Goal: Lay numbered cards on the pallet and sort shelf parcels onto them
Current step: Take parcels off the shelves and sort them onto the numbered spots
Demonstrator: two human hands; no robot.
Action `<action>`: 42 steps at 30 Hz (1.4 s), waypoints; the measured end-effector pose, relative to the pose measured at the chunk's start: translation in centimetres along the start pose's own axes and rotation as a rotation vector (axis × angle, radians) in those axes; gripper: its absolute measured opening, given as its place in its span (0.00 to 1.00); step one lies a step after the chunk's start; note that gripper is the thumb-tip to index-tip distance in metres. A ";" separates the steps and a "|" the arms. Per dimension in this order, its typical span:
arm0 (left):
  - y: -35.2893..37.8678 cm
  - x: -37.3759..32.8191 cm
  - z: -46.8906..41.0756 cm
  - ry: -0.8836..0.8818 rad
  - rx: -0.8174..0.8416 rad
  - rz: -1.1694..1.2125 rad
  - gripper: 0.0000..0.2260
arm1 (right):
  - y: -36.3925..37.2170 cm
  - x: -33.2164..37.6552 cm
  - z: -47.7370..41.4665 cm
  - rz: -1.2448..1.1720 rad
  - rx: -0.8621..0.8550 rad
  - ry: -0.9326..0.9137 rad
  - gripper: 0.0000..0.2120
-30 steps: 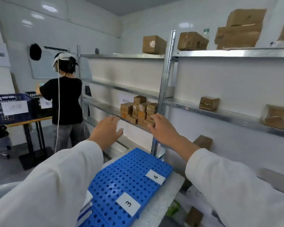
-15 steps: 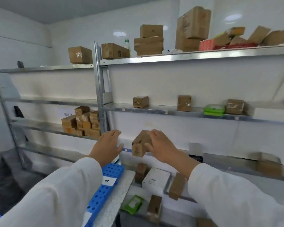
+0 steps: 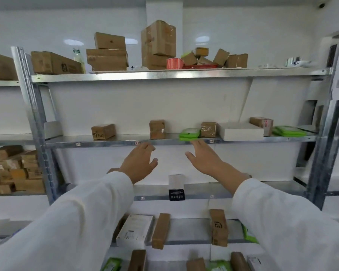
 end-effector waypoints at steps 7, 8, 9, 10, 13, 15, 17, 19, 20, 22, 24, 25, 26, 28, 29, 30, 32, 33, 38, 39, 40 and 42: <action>3.8 3.7 -8.8 0.082 0.002 0.056 0.18 | 1.1 -2.7 -7.2 -0.002 -0.017 0.083 0.24; 4.2 4.3 -10.2 0.099 0.008 0.057 0.17 | 1.3 -3.1 -8.4 -0.002 -0.010 0.098 0.25; 4.4 4.8 -11.7 0.118 0.011 0.061 0.17 | 1.4 -3.6 -9.6 0.001 -0.001 0.115 0.25; 4.6 5.2 -13.2 0.137 0.009 0.072 0.16 | 1.4 -4.0 -10.8 -0.002 0.005 0.137 0.25; 5.4 5.7 -17.2 0.192 0.021 0.104 0.16 | 1.5 -5.4 -13.8 -0.025 0.014 0.203 0.23; 6.2 5.6 -19.6 0.224 0.035 0.085 0.15 | 1.8 -6.1 -15.5 -0.019 0.013 0.226 0.24; 7.0 5.5 -21.6 0.233 0.040 0.092 0.15 | 2.3 -6.9 -16.9 -0.018 0.024 0.234 0.24; 8.1 5.4 -23.3 0.243 0.048 0.089 0.16 | 2.6 -7.9 -18.2 -0.014 0.040 0.230 0.24; 8.6 5.4 -24.2 0.246 0.059 0.078 0.16 | 2.6 -8.5 -18.9 -0.017 0.044 0.231 0.24; 9.4 5.3 -26.0 0.239 0.080 0.061 0.16 | 2.3 -9.9 -20.4 -0.037 0.034 0.243 0.24; 10.1 5.0 -28.0 0.224 0.083 0.063 0.16 | 1.9 -11.5 -22.0 -0.057 0.013 0.266 0.24; 10.4 4.9 -29.0 0.215 0.083 0.072 0.16 | 1.6 -12.3 -22.8 -0.064 0.002 0.277 0.23; 10.7 4.6 -29.9 0.206 0.079 0.082 0.17 | 1.4 -13.1 -23.7 -0.077 -0.011 0.284 0.22; 11.2 4.1 -31.9 0.187 0.079 0.099 0.18 | 1.0 -14.6 -25.4 -0.132 -0.032 0.291 0.20; 11.5 3.9 -32.9 0.177 0.080 0.105 0.18 | 0.9 -15.3 -26.3 -0.162 -0.039 0.292 0.19; 11.7 3.7 -34.0 0.170 0.080 0.110 0.18 | 0.7 -15.9 -27.2 -0.186 -0.040 0.294 0.18; 12.1 3.2 -36.2 0.157 0.080 0.126 0.18 | 0.7 -17.0 -29.2 -0.223 -0.024 0.298 0.17; 12.3 3.0 -37.3 0.144 0.084 0.137 0.18 | 0.8 -17.6 -30.1 -0.246 -0.010 0.296 0.16; 14.4 2.6 -40.6 0.017 0.139 0.136 0.18 | 2.5 -19.9 -33.4 -0.326 0.083 0.291 0.15; 15.1 2.7 -40.9 -0.012 0.147 0.150 0.17 | 2.9 -20.2 -33.8 -0.345 0.103 0.276 0.16; 15.9 2.7 -41.1 -0.040 0.155 0.171 0.16 | 3.2 -20.4 -34.2 -0.367 0.120 0.264 0.17; 17.3 2.9 -41.4 -0.100 0.197 0.199 0.15 | 3.6 -20.6 -34.8 -0.396 0.147 0.247 0.21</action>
Point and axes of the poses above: each hand's wrist, its own z-axis away from the middle knuckle, its own y-axis out of the palm, x = y × z, the point moved 1 cm from there along -z, towards the middle knuckle, and after that the axes turned 11 degrees about x, right-handed, at the moved point
